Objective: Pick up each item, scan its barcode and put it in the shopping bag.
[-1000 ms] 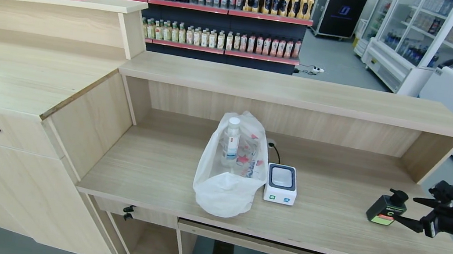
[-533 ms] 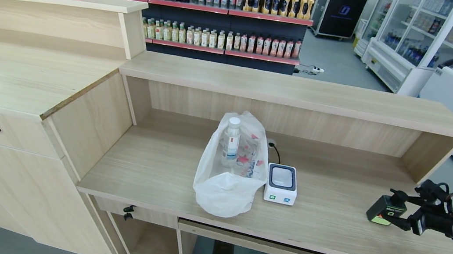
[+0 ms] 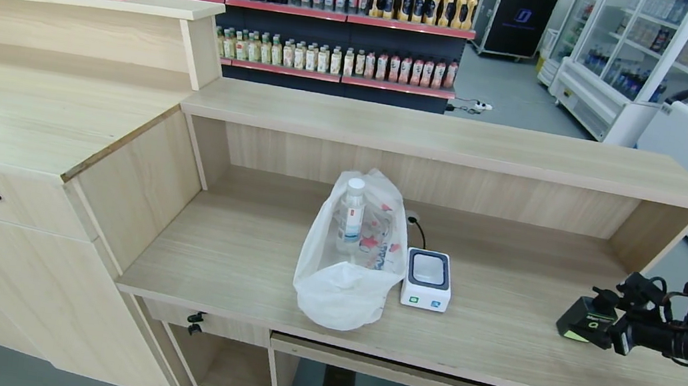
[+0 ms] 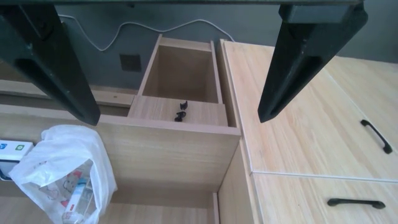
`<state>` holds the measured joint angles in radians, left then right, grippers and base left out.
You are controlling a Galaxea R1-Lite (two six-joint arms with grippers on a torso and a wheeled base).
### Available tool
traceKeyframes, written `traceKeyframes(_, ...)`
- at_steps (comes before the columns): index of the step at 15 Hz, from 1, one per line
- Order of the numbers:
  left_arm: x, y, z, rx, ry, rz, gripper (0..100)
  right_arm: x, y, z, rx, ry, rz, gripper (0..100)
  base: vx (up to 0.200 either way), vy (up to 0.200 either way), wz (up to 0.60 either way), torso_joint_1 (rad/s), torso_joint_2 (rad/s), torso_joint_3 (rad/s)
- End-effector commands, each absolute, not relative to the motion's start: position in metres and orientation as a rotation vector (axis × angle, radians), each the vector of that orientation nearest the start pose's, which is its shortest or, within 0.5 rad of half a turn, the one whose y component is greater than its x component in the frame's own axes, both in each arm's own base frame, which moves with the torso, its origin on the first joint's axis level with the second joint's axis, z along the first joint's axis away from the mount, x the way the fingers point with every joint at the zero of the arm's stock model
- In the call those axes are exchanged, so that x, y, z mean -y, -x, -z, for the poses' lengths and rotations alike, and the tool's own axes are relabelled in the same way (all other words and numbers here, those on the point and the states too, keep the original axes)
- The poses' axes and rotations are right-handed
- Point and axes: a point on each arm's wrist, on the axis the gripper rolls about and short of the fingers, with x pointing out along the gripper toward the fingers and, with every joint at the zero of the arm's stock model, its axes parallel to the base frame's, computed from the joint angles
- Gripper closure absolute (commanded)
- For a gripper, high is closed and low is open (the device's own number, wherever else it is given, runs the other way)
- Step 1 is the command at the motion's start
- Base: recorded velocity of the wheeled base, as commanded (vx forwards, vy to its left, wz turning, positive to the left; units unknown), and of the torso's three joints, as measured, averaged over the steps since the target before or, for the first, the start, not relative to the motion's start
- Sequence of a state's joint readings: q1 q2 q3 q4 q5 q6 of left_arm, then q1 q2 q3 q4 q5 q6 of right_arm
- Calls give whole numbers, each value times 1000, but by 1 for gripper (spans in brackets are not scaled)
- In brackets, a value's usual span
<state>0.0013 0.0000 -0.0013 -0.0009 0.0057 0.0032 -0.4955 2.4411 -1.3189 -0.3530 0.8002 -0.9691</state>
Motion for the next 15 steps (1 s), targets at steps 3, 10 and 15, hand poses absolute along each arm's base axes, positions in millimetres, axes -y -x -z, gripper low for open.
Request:
traceKeyframes(3,0,23,-76,3,-3,-8,0,194,-402,6,-415,462,-555,0,0,0,0,0,0,0)
traceKeyframes(10,0,23,-76,2,-3,-8,0,179,-408,4,-404,482,-588,100,0,0,0,0,0,0)
traceKeyframes(15,0,23,-76,3,-3,-8,0,187,-374,-101,-196,886,-494,100,0,0,0,0,0,0)
